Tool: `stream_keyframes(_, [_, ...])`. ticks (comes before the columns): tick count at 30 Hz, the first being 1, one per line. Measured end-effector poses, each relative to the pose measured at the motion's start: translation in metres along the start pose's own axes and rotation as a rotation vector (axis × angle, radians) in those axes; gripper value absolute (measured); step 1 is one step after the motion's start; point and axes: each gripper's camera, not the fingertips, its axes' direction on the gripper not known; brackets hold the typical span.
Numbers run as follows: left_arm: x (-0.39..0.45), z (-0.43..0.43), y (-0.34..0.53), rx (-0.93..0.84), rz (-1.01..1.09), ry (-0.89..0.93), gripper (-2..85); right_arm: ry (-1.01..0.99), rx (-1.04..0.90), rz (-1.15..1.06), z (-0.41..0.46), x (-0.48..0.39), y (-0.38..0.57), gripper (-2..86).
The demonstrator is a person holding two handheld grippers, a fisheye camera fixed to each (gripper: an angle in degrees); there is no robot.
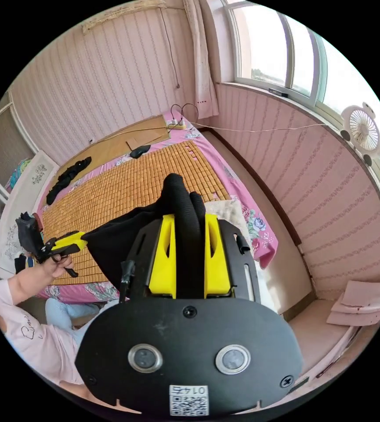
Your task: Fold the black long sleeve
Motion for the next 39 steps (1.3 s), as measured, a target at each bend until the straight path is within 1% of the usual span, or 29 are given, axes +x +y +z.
stream_keyframes(2, [-0.036, 0.011, 0.005, -0.084, -0.076, -0.094, 5.7, 0.117, -0.083, 0.033, 0.028, 0.001, -0.003, 11.9])
stream_keyframes(4, [-0.054, -0.004, 0.025, -0.109, -0.073, -0.095, 5.7, 0.084, -0.037, 0.042, 0.04, -0.006, 0.014, 14.0])
stream_keyframes(6, [-0.061, -0.035, 0.056, -0.133, -0.017, -0.143, 5.6, -0.013, 0.065, 0.019, 0.051, -0.024, 0.06, 14.1])
stream_keyframes(8, [-0.057, -0.091, 0.114, -0.138, 0.057, -0.211, 5.3, -0.031, 0.084, -0.01, 0.064, -0.046, 0.106, 14.1])
stream_keyframes(10, [-0.051, -0.137, 0.163, -0.142, 0.033, -0.262, 5.1, -0.069, 0.05, -0.044, 0.079, -0.073, 0.156, 14.0])
stream_keyframes(12, [-0.038, -0.183, 0.211, -0.135, -0.003, -0.329, 5.1, -0.139, 0.007, -0.041, 0.093, -0.11, 0.226, 13.8])
stream_keyframes(14, [-0.01, -0.241, 0.269, -0.09, -0.04, -0.474, 5.0, -0.186, -0.019, -0.02, 0.097, -0.138, 0.273, 13.6])
stream_keyframes(15, [-0.002, -0.255, 0.282, -0.073, -0.056, -0.518, 5.1, -0.214, -0.028, -0.008, 0.097, -0.158, 0.3, 13.5])
stream_keyframes(17, [0.022, -0.304, 0.328, 0.002, -0.14, -0.677, 5.3, -0.245, -0.034, -0.047, 0.094, -0.193, 0.327, 13.2])
stream_keyframes(19, [0.035, -0.337, 0.36, 0.078, -0.207, -0.78, 5.4, -0.265, -0.029, -0.141, 0.09, -0.236, 0.34, 13.0])
stream_keyframes(21, [0.045, -0.369, 0.392, 0.149, -0.282, -0.863, 5.6, -0.306, -0.006, -0.352, 0.083, -0.306, 0.339, 13.1])
stream_keyframes(22, [0.05, -0.391, 0.414, 0.201, -0.339, -0.9, 5.9, -0.314, 0.002, -0.408, 0.082, -0.326, 0.337, 13.1])
stream_keyframes(24, [0.061, -0.423, 0.448, 0.295, -0.412, -0.956, 6.3, -0.376, 0.039, -0.623, 0.075, -0.412, 0.33, 13.1])
stream_keyframes(25, [0.069, -0.443, 0.472, 0.351, -0.451, -1.002, 6.4, -0.396, 0.049, -0.679, 0.073, -0.435, 0.329, 13.1])
stream_keyframes(27, [0.082, -0.471, 0.508, 0.415, -0.511, -1.081, 6.5, -0.467, 0.078, -0.94, 0.061, -0.537, 0.336, 12.4])
stream_keyframes(28, [0.089, -0.488, 0.533, 0.438, -0.554, -1.137, 6.8, -0.479, 0.089, -1.005, 0.057, -0.563, 0.341, 12.3])
stream_keyframes(29, [0.094, -0.504, 0.558, 0.452, -0.612, -1.182, 7.2, -0.51, 0.099, -1.127, 0.051, -0.616, 0.352, 12.1])
stream_keyframes(30, [0.096, -0.512, 0.571, 0.461, -0.646, -1.199, 7.4, -0.562, 0.089, -1.237, 0.046, -0.668, 0.365, 12.7])
stream_keyframes(31, [0.099, -0.529, 0.596, 0.495, -0.709, -1.221, 7.7, -0.588, 0.081, -1.291, 0.043, -0.694, 0.373, 13.0])
stream_keyframes(33, [0.103, -0.555, 0.632, 0.559, -0.796, -1.24, 7.8, -0.638, 0.069, -1.495, 0.029, -0.79, 0.406, 13.5])
stream_keyframes(34, [0.105, -0.573, 0.652, 0.596, -0.836, -1.263, 7.8, -0.644, 0.077, -1.542, 0.025, -0.813, 0.414, 13.6])
stream_keyframes(36, [0.106, -0.6, 0.674, 0.617, -0.862, -1.316, 7.8, -0.657, 0.13, -1.675, 0.007, -0.895, 0.438, 14.2])
stream_keyframes(37, [0.105, -0.619, 0.686, 0.625, -0.87, -1.353, 7.8, -0.66, 0.14, -1.696, 0.003, -0.915, 0.443, 14.4])
stream_keyframes(39, [0.099, -0.649, 0.701, 0.638, -0.88, -1.4, 7.8, -0.671, 0.17, -1.75, -0.013, -0.987, 0.455, 14.3])
